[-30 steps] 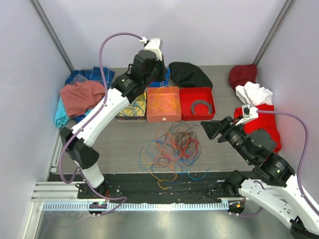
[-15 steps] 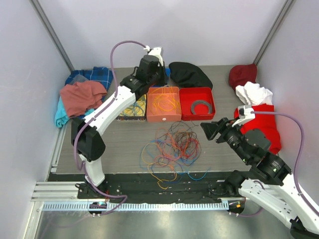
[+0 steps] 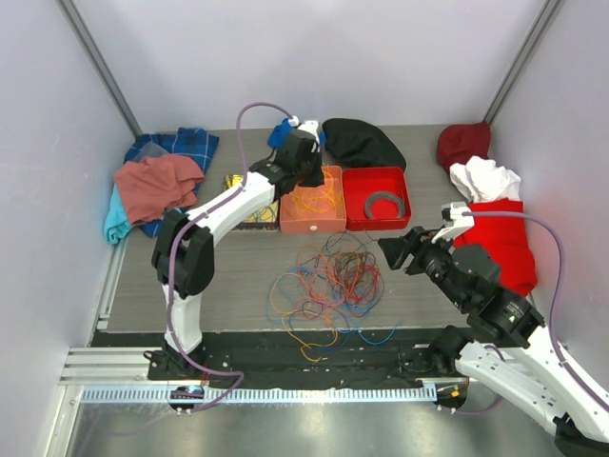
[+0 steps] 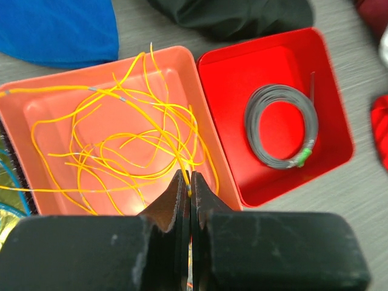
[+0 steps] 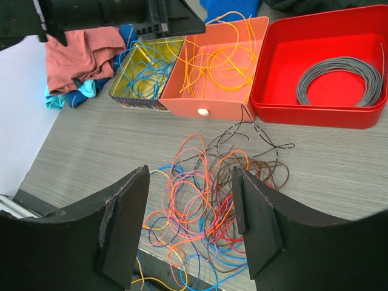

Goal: Untangle the cables

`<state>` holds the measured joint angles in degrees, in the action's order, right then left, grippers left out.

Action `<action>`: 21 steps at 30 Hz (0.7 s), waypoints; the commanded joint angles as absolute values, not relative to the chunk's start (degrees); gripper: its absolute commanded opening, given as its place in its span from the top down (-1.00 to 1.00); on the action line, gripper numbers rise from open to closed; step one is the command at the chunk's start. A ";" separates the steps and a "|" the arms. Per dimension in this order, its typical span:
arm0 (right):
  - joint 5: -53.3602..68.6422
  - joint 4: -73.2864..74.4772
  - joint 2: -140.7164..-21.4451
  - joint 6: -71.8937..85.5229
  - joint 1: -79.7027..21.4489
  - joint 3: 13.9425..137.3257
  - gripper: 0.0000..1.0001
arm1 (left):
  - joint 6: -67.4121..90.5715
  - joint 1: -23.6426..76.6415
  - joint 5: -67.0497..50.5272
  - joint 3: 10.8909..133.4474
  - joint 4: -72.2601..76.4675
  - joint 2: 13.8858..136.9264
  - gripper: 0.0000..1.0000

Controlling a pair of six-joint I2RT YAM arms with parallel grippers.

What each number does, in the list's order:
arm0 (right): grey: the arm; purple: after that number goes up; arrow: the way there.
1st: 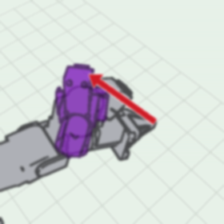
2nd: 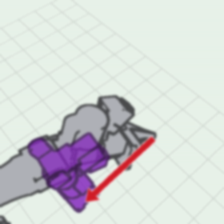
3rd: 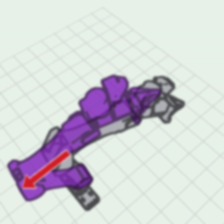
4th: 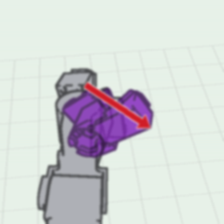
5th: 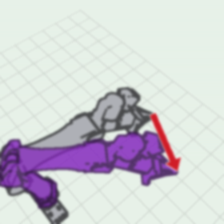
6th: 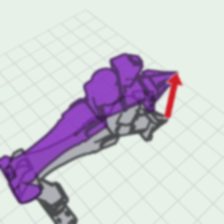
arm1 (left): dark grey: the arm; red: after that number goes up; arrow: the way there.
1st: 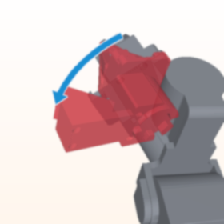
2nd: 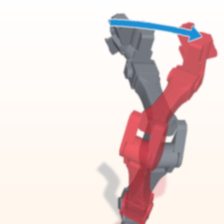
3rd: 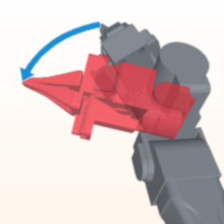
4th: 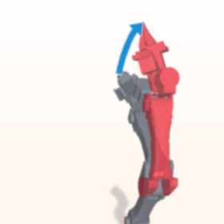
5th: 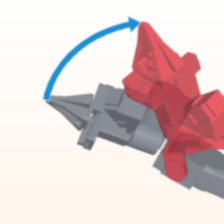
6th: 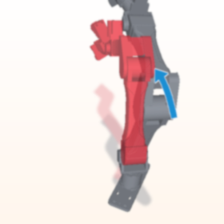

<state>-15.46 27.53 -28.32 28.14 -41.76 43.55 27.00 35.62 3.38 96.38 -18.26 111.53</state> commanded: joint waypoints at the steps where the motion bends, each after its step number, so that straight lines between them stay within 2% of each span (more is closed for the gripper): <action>1: -16.43 25.40 -28.83 27.16 -41.48 43.60 -0.29 | 25.58 36.30 4.92 100.27 -16.43 115.57 1.00; 10: -16.26 25.22 -29.71 26.90 -41.57 43.24 -0.29 | 23.55 38.58 11.07 105.56 -15.47 123.48 1.00; 15: -16.96 25.84 -29.53 26.02 -41.49 43.33 -0.28 | 21.10 38.58 14.32 103.28 -15.39 120.95 1.00; 18: -16.88 25.75 -29.53 26.01 -41.57 43.07 -0.28 | 18.82 38.58 14.68 99.59 -12.05 116.55 0.51; 19: -16.79 25.75 -29.79 25.93 -41.49 43.07 -0.29 | 18.20 38.58 14.68 99.23 -11.95 115.67 0.21; 21: -16.61 25.66 -30.14 25.93 -41.57 43.15 -0.28 | 17.49 38.58 15.20 100.19 -13.78 114.09 -0.04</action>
<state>-15.79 27.49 -29.41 27.00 -41.76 43.05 20.51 38.87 12.60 99.72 -16.40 120.95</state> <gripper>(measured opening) 0.642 0.422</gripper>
